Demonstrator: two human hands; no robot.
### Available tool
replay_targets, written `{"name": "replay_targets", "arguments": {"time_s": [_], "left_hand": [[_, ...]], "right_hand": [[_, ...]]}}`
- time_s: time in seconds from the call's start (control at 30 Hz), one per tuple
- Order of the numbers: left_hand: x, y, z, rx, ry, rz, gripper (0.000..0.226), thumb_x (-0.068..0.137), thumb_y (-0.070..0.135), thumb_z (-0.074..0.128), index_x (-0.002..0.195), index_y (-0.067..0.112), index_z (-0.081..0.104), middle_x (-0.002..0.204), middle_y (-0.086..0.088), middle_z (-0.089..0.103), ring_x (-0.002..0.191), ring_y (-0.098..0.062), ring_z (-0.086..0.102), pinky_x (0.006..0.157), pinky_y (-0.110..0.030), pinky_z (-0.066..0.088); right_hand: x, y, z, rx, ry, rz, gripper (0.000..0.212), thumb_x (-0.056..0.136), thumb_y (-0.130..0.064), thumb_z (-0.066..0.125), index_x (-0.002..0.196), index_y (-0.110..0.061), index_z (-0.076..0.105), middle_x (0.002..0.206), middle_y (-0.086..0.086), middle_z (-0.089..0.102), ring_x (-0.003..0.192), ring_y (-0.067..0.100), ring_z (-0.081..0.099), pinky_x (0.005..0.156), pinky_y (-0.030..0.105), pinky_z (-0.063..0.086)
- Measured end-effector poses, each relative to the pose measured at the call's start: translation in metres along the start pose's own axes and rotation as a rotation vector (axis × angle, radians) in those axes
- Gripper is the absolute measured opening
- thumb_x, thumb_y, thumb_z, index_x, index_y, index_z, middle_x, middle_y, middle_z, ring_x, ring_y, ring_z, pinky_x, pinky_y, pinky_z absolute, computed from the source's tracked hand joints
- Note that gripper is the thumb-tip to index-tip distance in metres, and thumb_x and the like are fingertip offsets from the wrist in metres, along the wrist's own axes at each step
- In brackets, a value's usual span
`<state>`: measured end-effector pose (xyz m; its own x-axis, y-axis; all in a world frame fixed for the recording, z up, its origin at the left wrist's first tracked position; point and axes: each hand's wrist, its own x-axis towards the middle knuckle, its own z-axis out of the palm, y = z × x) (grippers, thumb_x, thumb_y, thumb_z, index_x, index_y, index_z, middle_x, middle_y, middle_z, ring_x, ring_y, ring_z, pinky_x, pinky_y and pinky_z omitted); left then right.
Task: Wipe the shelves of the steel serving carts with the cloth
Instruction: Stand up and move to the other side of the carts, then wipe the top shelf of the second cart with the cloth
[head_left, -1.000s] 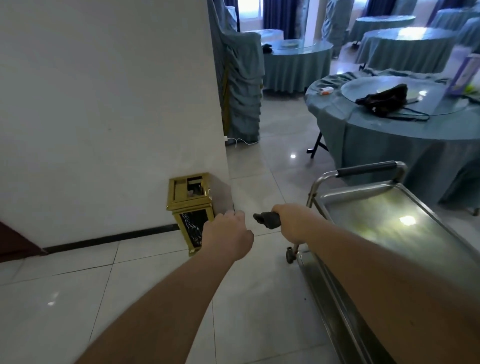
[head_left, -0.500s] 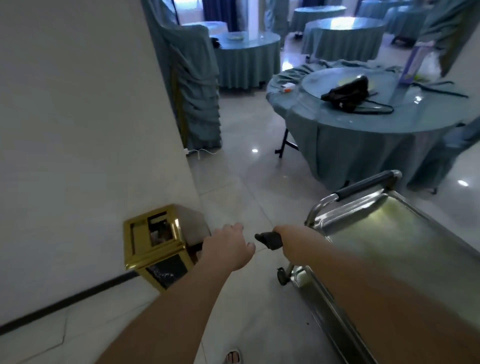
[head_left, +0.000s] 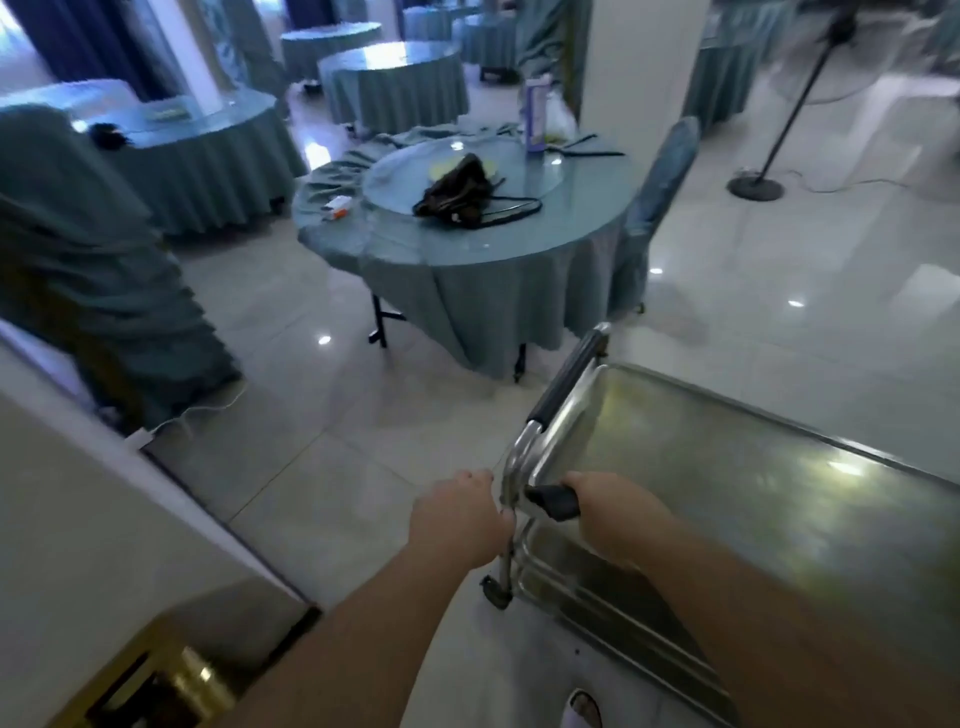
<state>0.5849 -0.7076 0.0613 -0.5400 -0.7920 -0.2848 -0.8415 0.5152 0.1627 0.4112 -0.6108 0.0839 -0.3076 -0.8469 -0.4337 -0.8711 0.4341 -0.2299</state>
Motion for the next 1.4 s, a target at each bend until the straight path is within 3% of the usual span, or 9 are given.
{"name": "replay_targets", "arguments": {"time_s": [0.2, 0.4, 0.57, 0.73, 1.0, 1.13, 1.33, 1.4], "left_hand": [[0.070, 0.068, -0.024, 0.043, -0.012, 0.141, 0.056, 0.095, 0.058, 0.046, 0.145, 0.031, 0.047, 0.131, 0.002, 0.060, 0.116, -0.025, 0.059, 0.095, -0.044, 0.053], [0.118, 0.121, -0.020, 0.011, -0.057, 0.226, 0.053, 0.092, 0.056, 0.046, 0.138, 0.031, 0.051, 0.127, 0.004, 0.059, 0.110, -0.022, 0.060, 0.092, -0.044, 0.055], [0.160, 0.135, -0.018, 0.049, -0.117, 0.289, 0.049, 0.096, 0.048, 0.046, 0.140, 0.028, 0.050, 0.130, 0.002, 0.058, 0.114, -0.024, 0.059, 0.095, -0.047, 0.054], [0.202, 0.130, -0.009, 0.066, -0.159, 0.361, 0.046, 0.100, 0.041, 0.049, 0.143, 0.025, 0.050, 0.134, 0.001, 0.059, 0.119, -0.023, 0.059, 0.101, -0.046, 0.053], [0.283, 0.090, 0.013, 0.065, -0.175, 0.536, 0.039, 0.099, 0.035, 0.049, 0.137, 0.025, 0.056, 0.125, 0.002, 0.062, 0.108, -0.020, 0.061, 0.094, -0.040, 0.055], [0.328, 0.086, 0.018, -0.014, -0.148, 0.602, 0.031, 0.101, 0.030, 0.049, 0.129, 0.023, 0.061, 0.115, 0.001, 0.062, 0.102, -0.021, 0.061, 0.092, -0.045, 0.057], [0.379, 0.103, 0.026, -0.067, -0.042, 0.723, 0.037, 0.102, 0.025, 0.050, 0.137, 0.018, 0.060, 0.133, -0.002, 0.060, 0.122, -0.022, 0.056, 0.104, -0.044, 0.050], [0.386, 0.112, 0.034, -0.087, -0.025, 0.733, 0.038, 0.103, 0.023, 0.049, 0.140, 0.016, 0.057, 0.142, -0.003, 0.054, 0.134, -0.024, 0.049, 0.111, -0.045, 0.044]], "right_hand": [[0.034, 0.069, -0.035, 0.092, 0.017, 0.142, 0.035, 0.090, -0.014, 0.057, 0.120, -0.031, 0.060, 0.107, -0.003, 0.066, 0.103, 0.022, 0.066, 0.090, 0.040, 0.056], [0.057, 0.095, -0.087, 0.135, -0.125, 0.206, 0.040, 0.102, -0.021, 0.051, 0.141, -0.012, 0.053, 0.135, 0.012, 0.060, 0.125, 0.032, 0.059, 0.107, 0.040, 0.047], [0.055, 0.109, -0.111, 0.178, -0.163, 0.265, 0.046, 0.109, -0.023, 0.039, 0.153, -0.011, 0.041, 0.152, 0.016, 0.049, 0.137, 0.030, 0.050, 0.106, 0.037, 0.041], [0.091, 0.129, -0.069, 0.180, -0.151, 0.322, 0.044, 0.102, -0.016, 0.051, 0.146, -0.016, 0.047, 0.144, 0.011, 0.055, 0.130, 0.031, 0.054, 0.102, 0.039, 0.046], [0.161, 0.121, 0.010, 0.231, -0.005, 0.447, 0.040, 0.097, -0.017, 0.055, 0.136, -0.024, 0.049, 0.135, 0.004, 0.058, 0.122, 0.029, 0.057, 0.094, 0.044, 0.052], [0.190, 0.109, 0.041, 0.319, 0.064, 0.504, 0.048, 0.100, -0.018, 0.053, 0.146, -0.025, 0.044, 0.148, 0.002, 0.051, 0.131, 0.029, 0.051, 0.102, 0.046, 0.049], [0.219, 0.080, 0.086, 0.412, 0.261, 0.519, 0.060, 0.101, -0.012, 0.043, 0.160, -0.021, 0.034, 0.164, 0.000, 0.037, 0.152, 0.024, 0.031, 0.123, 0.039, 0.027], [0.224, 0.068, 0.103, 0.423, 0.319, 0.507, 0.063, 0.099, -0.006, 0.047, 0.160, -0.015, 0.034, 0.163, 0.003, 0.039, 0.153, 0.027, 0.031, 0.123, 0.042, 0.030]]}}
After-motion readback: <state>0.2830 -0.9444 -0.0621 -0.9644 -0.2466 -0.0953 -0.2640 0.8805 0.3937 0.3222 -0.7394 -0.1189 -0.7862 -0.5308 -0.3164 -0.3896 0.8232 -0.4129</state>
